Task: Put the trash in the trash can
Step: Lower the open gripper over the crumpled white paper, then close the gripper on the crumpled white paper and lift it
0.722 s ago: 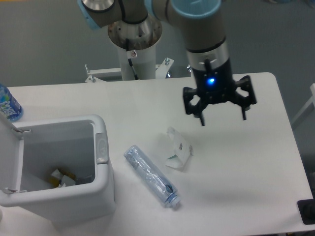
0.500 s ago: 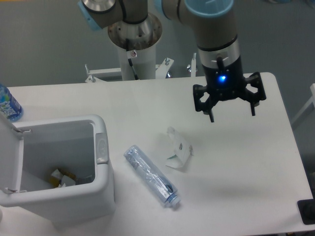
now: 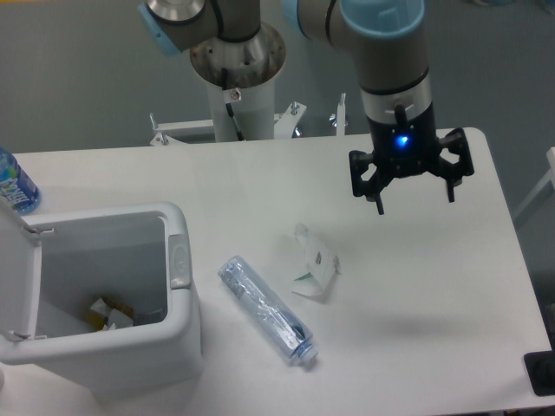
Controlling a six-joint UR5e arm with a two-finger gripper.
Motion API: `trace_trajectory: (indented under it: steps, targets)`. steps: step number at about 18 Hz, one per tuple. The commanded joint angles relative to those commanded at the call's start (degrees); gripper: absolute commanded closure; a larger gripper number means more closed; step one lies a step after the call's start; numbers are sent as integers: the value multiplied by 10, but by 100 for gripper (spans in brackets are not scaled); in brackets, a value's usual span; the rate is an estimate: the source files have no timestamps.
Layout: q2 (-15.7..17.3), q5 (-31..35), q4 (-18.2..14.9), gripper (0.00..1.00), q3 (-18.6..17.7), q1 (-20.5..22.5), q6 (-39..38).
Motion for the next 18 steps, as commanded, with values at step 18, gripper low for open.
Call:
trace_trajectory:
  steps: [18]
  targets:
    - [-57,-12,52,0,-180,-56,57]
